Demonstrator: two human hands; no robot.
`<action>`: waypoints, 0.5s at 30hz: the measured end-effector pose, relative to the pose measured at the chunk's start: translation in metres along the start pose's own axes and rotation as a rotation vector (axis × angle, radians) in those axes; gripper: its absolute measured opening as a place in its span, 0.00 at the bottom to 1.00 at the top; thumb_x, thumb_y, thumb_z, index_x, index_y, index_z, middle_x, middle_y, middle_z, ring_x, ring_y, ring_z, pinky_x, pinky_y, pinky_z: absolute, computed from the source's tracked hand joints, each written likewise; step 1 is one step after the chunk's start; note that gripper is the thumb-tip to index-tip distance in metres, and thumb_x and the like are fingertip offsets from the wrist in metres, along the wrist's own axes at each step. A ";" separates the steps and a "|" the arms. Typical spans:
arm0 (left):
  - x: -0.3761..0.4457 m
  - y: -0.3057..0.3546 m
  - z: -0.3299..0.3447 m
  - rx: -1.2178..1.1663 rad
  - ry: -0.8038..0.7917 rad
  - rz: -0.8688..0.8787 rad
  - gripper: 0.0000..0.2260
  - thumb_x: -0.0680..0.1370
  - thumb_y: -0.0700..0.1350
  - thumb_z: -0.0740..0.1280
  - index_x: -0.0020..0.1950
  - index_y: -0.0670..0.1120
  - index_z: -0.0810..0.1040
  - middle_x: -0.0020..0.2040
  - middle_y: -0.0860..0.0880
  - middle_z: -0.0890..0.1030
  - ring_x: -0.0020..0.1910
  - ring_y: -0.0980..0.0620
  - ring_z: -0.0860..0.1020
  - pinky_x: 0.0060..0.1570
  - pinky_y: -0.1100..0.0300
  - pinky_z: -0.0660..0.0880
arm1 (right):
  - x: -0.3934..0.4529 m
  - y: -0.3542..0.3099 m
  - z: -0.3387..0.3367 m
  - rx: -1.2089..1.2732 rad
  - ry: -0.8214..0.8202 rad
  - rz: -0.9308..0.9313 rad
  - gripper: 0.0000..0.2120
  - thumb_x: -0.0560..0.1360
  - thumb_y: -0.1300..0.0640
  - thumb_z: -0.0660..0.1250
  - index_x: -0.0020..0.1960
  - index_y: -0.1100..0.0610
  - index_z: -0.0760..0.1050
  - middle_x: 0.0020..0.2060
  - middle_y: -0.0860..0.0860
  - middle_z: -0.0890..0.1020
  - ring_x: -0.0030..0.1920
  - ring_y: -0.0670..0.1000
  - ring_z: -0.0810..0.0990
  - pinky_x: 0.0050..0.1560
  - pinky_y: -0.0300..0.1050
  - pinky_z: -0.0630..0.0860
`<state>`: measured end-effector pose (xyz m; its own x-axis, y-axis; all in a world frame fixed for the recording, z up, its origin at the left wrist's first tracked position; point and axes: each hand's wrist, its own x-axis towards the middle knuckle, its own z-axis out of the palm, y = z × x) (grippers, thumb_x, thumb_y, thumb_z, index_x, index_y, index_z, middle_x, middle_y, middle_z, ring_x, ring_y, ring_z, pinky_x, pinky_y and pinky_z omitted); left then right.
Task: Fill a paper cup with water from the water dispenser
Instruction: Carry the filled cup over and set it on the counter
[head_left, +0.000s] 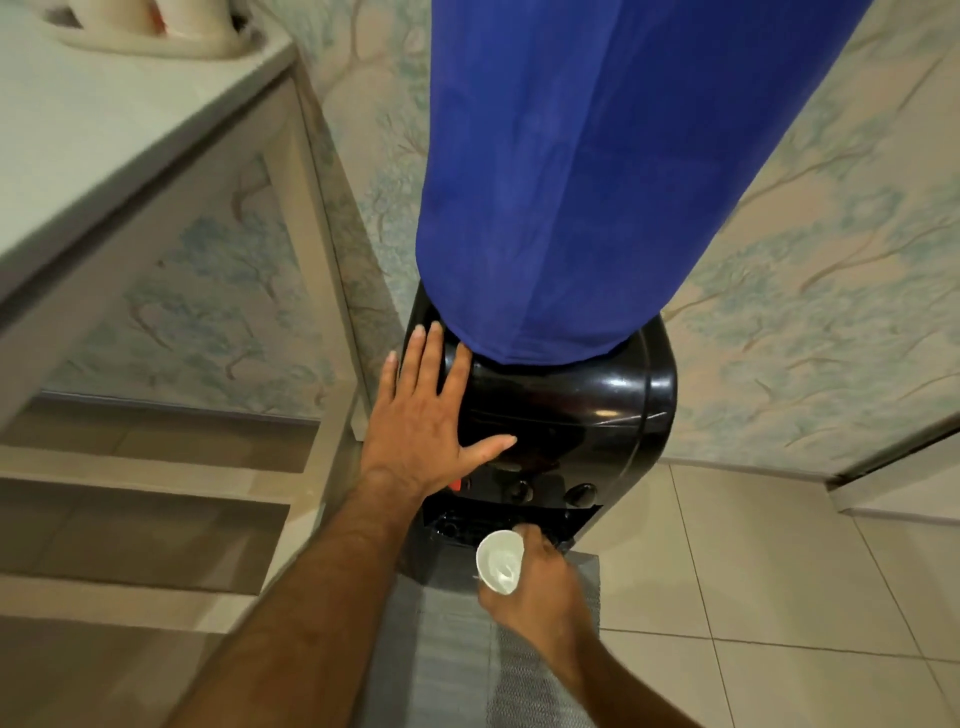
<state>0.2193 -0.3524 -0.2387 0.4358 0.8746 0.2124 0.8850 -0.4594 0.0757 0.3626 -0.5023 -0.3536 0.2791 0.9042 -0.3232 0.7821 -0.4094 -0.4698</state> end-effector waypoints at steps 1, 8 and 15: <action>0.000 0.000 -0.006 0.009 -0.020 -0.003 0.51 0.71 0.81 0.44 0.83 0.48 0.46 0.84 0.40 0.45 0.83 0.42 0.42 0.81 0.40 0.47 | -0.007 -0.004 -0.008 -0.004 -0.004 -0.020 0.40 0.63 0.37 0.74 0.70 0.49 0.65 0.61 0.49 0.80 0.57 0.53 0.81 0.53 0.46 0.81; -0.018 0.003 -0.030 -0.028 -0.085 -0.072 0.49 0.71 0.79 0.39 0.84 0.52 0.44 0.84 0.43 0.50 0.83 0.44 0.45 0.81 0.42 0.47 | -0.036 -0.039 -0.056 0.023 -0.009 -0.154 0.35 0.60 0.34 0.72 0.62 0.42 0.66 0.56 0.44 0.80 0.55 0.48 0.80 0.50 0.42 0.78; -0.019 -0.017 -0.083 -0.055 -0.053 -0.158 0.45 0.74 0.76 0.44 0.84 0.51 0.48 0.84 0.46 0.52 0.83 0.45 0.46 0.81 0.46 0.45 | -0.045 -0.100 -0.121 0.029 0.034 -0.303 0.34 0.56 0.31 0.70 0.58 0.40 0.66 0.52 0.43 0.81 0.52 0.48 0.81 0.49 0.43 0.80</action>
<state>0.1822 -0.3745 -0.1633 0.3009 0.9430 0.1422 0.9336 -0.3217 0.1580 0.3390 -0.4875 -0.1919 0.0543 0.9891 -0.1372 0.8164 -0.1231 -0.5641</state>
